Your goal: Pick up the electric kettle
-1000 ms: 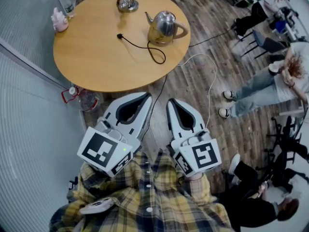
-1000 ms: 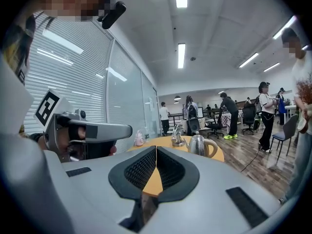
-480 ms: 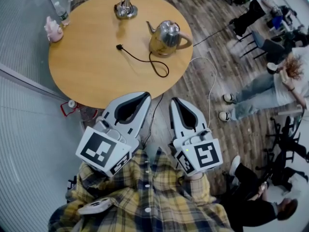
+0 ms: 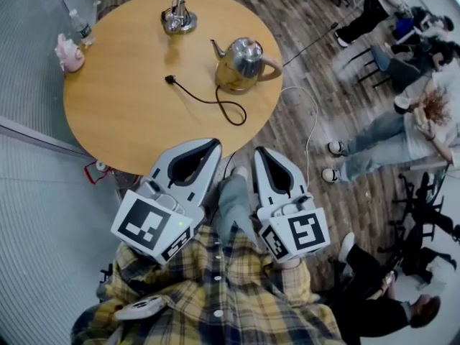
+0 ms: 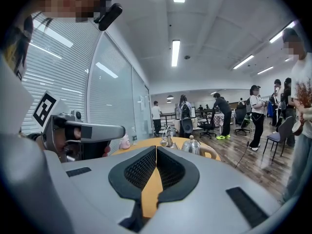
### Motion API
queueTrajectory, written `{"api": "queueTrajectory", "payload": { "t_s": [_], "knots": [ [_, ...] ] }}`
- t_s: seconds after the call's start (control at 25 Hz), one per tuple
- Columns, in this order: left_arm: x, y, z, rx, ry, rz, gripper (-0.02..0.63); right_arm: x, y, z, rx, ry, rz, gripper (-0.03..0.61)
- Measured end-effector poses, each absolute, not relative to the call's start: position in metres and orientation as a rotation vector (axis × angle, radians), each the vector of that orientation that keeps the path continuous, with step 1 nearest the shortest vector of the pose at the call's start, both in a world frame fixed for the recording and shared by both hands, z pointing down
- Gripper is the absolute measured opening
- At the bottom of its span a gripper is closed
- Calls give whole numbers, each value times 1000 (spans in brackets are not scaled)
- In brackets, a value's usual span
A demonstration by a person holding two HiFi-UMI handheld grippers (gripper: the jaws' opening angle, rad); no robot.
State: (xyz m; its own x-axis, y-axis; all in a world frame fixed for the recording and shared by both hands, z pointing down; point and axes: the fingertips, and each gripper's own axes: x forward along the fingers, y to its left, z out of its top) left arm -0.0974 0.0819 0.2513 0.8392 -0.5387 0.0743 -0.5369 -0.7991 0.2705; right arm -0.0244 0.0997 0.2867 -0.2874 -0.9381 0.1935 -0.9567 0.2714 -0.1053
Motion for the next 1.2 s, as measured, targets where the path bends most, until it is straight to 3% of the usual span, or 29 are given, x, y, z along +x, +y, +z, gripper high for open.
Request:
{"api": "queueTrajectory", "payload": {
  "t_s": [1.2],
  "knots": [
    [61, -87, 231, 2614, -1196, -49, 3, 139, -84, 270, 1474, -2611, 263, 32]
  ]
}}
